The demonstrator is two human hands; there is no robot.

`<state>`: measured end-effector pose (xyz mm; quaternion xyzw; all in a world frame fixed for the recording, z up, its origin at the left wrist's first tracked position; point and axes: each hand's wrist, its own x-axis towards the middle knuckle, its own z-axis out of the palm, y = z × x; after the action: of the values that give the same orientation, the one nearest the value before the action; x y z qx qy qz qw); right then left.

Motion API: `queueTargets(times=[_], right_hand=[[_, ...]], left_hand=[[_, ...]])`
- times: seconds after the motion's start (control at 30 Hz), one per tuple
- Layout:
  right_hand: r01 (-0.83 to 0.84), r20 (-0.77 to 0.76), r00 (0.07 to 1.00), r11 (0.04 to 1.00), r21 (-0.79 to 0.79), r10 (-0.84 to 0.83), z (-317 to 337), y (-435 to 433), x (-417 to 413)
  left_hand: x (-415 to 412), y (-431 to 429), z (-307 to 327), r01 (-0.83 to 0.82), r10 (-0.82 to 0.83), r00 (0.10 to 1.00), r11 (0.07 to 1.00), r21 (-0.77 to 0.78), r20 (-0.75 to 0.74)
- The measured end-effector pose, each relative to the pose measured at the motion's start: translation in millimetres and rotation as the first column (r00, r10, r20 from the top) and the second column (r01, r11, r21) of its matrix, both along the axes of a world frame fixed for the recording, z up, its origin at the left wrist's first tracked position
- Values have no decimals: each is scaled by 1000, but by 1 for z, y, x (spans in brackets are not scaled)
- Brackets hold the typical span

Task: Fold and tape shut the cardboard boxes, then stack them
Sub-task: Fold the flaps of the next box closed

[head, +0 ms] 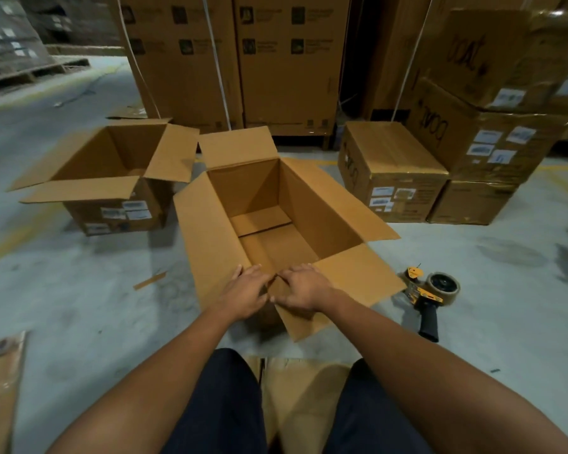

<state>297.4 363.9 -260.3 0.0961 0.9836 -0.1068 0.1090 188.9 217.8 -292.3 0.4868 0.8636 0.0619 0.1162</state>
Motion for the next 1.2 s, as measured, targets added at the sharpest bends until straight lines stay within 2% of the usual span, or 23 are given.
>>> queueTargets(times=[0.1,0.23,0.3,0.37,0.47,0.57,0.63,0.7,0.77,0.83,0.9,0.97,1.03,1.1,1.2], right_hand=[[-27,19,999,995,-94,29,8,-2,9],[-9,149,987,960,-279,53,49,-2,15],[27,147,989,953,-301,19,72,2,11],[7,41,999,978,-210,2,96,4,8],[-21,-260,965,1000,-21,15,110,3,4],[37,-439,898,989,142,30,96,-1,-3],[119,-505,863,980,158,-24,75,-2,-11],[156,-507,859,979,131,-69,57,-3,-19],[144,-483,873,983,116,-71,45,-4,-28],[127,-464,883,988,89,-72,40,-5,-40],[119,-435,897,991,59,-82,34,-2,-53],[109,-348,933,994,21,-95,23,1,-61],[119,-191,974,992,-36,-124,1,6,-63],[155,-101,982,985,-74,-162,-22,6,-58],[176,-133,975,984,-25,-178,-40,6,-54]], left_hand=[[11,-10,0,-2,2,1000,1000,-17,29],[18,-18,8,-43,29,990,994,103,139],[18,-14,14,-99,74,975,989,112,209],[16,-10,19,-194,120,915,968,158,385],[15,-6,28,-448,182,727,857,256,662],[22,11,40,-579,138,673,709,402,727],[25,26,47,-649,147,645,623,437,750],[20,37,50,-682,176,649,565,464,740],[11,41,46,-664,229,702,552,504,674],[5,41,42,-643,313,748,559,524,585],[-3,44,37,-573,400,820,586,573,410],[-12,47,30,-466,453,876,708,531,166],[-21,50,12,-374,397,918,876,304,-16],[-26,49,-8,-293,300,953,949,115,-45],[-27,50,-19,-295,299,954,949,109,-25]])
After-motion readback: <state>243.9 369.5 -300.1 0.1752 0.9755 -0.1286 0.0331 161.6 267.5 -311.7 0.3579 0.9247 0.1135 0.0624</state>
